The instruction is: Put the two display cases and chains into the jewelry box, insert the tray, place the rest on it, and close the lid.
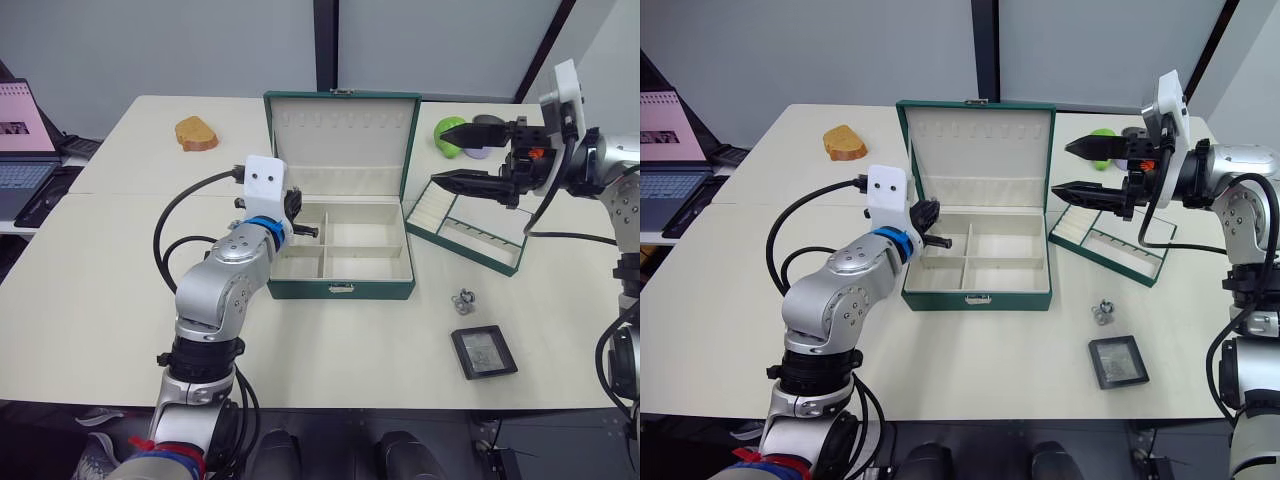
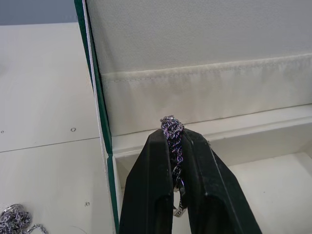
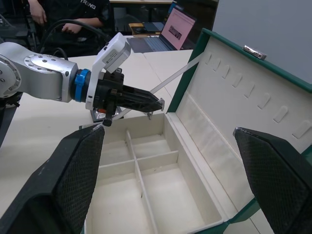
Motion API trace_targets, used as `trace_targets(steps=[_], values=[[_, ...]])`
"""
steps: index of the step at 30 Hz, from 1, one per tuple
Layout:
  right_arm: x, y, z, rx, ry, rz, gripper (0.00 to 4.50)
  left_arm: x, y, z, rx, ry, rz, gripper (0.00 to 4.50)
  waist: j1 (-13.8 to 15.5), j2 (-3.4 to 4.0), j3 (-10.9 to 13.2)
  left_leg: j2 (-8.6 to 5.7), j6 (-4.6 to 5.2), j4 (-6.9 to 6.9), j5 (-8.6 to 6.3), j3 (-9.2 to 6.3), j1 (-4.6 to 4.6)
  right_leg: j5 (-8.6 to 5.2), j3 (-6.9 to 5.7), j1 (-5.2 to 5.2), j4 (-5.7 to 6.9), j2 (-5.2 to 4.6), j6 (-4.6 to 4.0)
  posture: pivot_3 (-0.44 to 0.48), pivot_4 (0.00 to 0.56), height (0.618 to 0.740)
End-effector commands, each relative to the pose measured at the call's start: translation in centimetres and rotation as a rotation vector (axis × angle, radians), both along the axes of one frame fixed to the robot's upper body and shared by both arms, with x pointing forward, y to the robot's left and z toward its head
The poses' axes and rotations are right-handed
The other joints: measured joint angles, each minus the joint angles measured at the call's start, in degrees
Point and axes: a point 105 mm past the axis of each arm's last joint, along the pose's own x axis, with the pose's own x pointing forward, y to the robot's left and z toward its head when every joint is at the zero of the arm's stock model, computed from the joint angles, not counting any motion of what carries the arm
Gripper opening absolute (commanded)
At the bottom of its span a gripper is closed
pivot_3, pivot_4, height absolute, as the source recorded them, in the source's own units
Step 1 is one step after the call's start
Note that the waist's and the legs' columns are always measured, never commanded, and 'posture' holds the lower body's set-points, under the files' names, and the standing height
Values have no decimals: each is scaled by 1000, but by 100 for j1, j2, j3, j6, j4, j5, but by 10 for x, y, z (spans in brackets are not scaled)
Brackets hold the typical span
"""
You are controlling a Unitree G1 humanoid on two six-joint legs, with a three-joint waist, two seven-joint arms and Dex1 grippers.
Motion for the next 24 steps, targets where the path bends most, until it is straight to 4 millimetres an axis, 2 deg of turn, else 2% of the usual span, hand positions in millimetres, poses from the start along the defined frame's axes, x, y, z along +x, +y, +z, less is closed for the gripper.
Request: trace_targets(steps=[1, 6, 16, 18, 24], values=[[-5, -1, 11, 17, -54, 9, 4500, 0, 1, 0, 7, -21, -1, 12, -1, 0, 0, 0, 0, 0, 0, 0, 0, 0, 0, 0, 0, 0, 0, 0, 150, 740], [-6, 1, 9, 16, -54, 16, 4500, 0, 1, -10, 24, 1, -6, 12, 0, 0, 0, 0, 0, 0, 0, 0, 1, 0, 0, 0, 2, 0, 0, 0, 150, 740], [-8, 0, 10, 9, -60, 16, 4500, 1, -5, -16, 7, 10, -25, 12, 4, 0, 0, 0, 0, 0, 0, 0, 0, 0, -1, 0, 2, 0, 0, 0, 150, 740], [-8, 0, 10, 8, -60, 16, 4500, 1, -6, -15, 3, 6, -28, 745, 4, 0, 0, 0, 0, 0, 0, 0, 0, 0, -1, 0, 2, 0, 0, 0, 150, 740], [-9, -1, 11, 7, -59, 14, 4500, 2, -8, -12, -3, -6, -37, 2455, 4, 0, 0, 0, 0, 0, 0, 0, 0, 0, -1, 0, 2, 0, 0, 0, 150, 740]])
